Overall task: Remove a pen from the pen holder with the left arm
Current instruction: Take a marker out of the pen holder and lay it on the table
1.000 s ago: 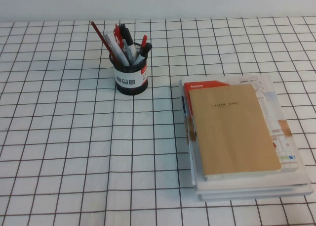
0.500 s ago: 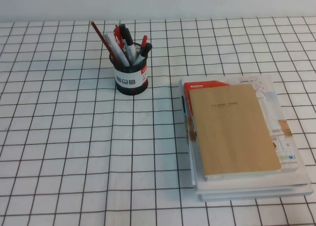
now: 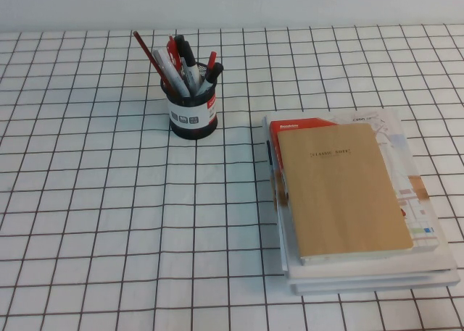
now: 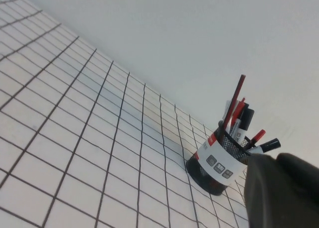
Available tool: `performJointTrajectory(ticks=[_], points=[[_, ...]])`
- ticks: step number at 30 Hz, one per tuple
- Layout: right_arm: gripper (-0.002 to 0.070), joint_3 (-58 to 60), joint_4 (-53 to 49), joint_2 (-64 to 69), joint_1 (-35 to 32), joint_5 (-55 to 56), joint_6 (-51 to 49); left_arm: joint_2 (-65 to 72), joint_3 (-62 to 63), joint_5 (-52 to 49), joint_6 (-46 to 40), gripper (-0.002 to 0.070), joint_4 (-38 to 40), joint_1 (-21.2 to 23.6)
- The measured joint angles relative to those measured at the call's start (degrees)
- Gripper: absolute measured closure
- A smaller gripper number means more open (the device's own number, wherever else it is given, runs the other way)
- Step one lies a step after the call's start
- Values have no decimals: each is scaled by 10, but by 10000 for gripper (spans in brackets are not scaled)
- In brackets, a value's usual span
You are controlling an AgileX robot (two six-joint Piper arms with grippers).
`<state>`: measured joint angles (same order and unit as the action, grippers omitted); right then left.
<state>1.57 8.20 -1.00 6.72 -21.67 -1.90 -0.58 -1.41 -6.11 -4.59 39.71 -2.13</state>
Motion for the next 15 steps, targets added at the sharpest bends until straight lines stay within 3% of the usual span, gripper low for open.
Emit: performJointTrajectory(ticks=[7, 15], points=[[692, 0, 0, 0, 0, 0, 0, 0, 0, 18, -29, 676, -5, 0], [691, 0, 0, 0, 0, 0, 0, 87, 81, -60, -53, 676, -18, 0]])
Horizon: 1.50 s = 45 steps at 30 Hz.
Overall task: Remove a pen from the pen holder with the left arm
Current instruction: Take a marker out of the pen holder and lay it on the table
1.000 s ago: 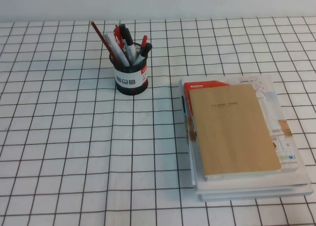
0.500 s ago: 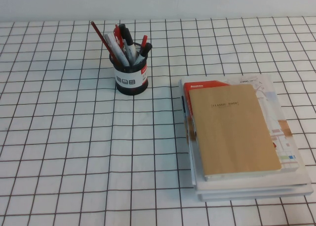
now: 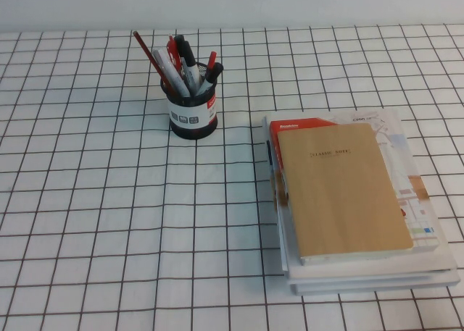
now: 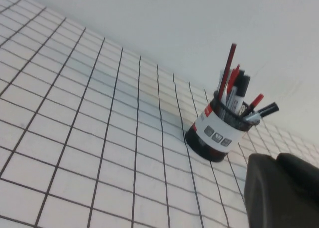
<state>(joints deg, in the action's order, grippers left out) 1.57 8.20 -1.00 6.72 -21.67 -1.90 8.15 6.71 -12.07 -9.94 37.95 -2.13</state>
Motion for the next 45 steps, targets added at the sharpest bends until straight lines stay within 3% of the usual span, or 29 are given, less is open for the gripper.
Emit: performJointTrajectory(ticks=[8, 12, 15, 21, 24, 35, 45], points=[[691, 0, 0, 0, 0, 0, 0, 201, 115, -68, -60, 676, -3, 0], [691, 0, 0, 0, 0, 0, 0, 290, 162, -72, -153, 676, 58, 0], [691, 0, 0, 0, 0, 0, 0, 353, 194, -70, -283, 676, 169, 0], [691, 0, 0, 0, 0, 0, 0, 489, 248, -65, -619, 676, 498, 0], [691, 0, 0, 0, 0, 0, 0, 551, 282, -58, -720, 676, 569, 0], [691, 0, 0, 0, 0, 0, 0, 725, 433, -126, -789, 676, 598, 0], [691, 0, 0, 0, 0, 0, 0, 743, 446, -123, -818, 676, 600, 0]])
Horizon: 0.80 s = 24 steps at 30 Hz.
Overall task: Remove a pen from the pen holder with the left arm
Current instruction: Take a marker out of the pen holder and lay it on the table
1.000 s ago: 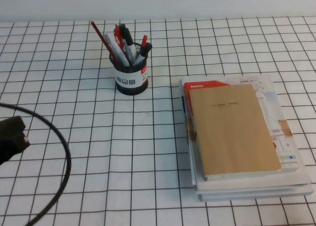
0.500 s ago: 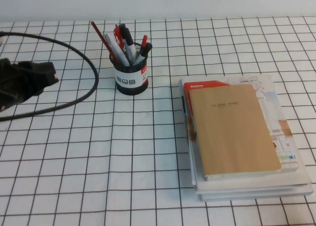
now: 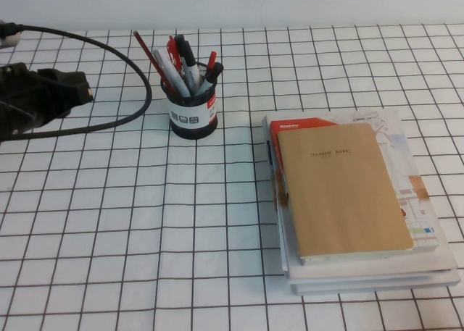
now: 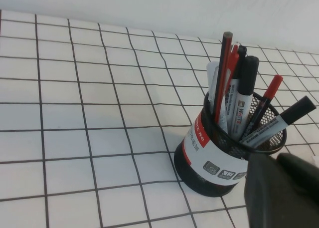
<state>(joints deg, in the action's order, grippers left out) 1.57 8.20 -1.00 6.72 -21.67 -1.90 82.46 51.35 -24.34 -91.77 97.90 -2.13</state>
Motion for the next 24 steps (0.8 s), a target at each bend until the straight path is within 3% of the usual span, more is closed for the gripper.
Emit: performJointTrajectory(ticks=[9, 12, 21, 24], points=[[691, 0, 0, 0, 0, 0, 0, 0, 1, -2, -12, 676, 0, 0], [691, 0, 0, 0, 0, 0, 0, 0, 1, -8, 25, 676, -34, 0], [691, 0, 0, 0, 0, 0, 0, -5, 1, 67, 266, 676, -317, -65], [691, 0, 0, 0, 0, 0, 0, -9, 1, 94, 382, 676, -437, -93]])
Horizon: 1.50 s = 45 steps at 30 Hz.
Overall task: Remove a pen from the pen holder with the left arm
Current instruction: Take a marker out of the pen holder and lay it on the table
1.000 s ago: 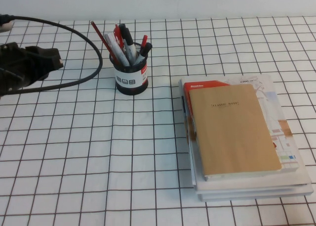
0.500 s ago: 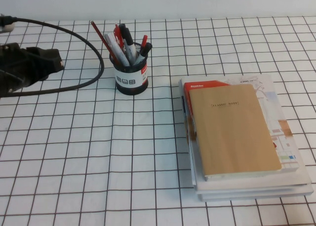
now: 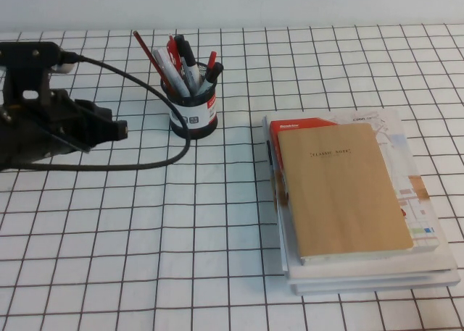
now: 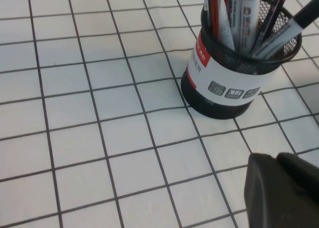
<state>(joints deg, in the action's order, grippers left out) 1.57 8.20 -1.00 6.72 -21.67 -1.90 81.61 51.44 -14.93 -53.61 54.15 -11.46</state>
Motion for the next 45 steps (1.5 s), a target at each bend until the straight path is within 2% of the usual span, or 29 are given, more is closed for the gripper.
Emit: performJointTrajectory(ticks=[5, 8, 16, 19, 21, 25, 28, 33, 45], points=[[691, 0, 0, 0, 0, 0, 0, -1, 0, 34, 236, 676, -231, -42], [691, 0, 0, 0, 0, 0, 0, -1, -1, 83, 360, 676, -336, -61], [691, 0, 0, 0, 0, 0, 0, 5, -77, 375, 582, 671, -492, -72], [692, 0, 0, 0, 0, 0, 0, 29, -80, 429, 629, 618, -549, -72], [691, 0, 0, 0, 0, 0, 0, 47, -75, 441, 653, 546, -566, -72], [691, 0, 0, 0, 0, 0, 0, 88, -62, 484, 699, 353, -574, -72], [691, 0, 0, 0, 0, 0, 0, 113, -58, 540, 722, 281, -575, -72], [692, 0, 0, 0, 0, 0, 0, 154, -35, 608, 741, 259, -576, -72], [691, 0, 0, 0, 0, 0, 0, 261, 81, 615, 765, 256, -567, -60]])
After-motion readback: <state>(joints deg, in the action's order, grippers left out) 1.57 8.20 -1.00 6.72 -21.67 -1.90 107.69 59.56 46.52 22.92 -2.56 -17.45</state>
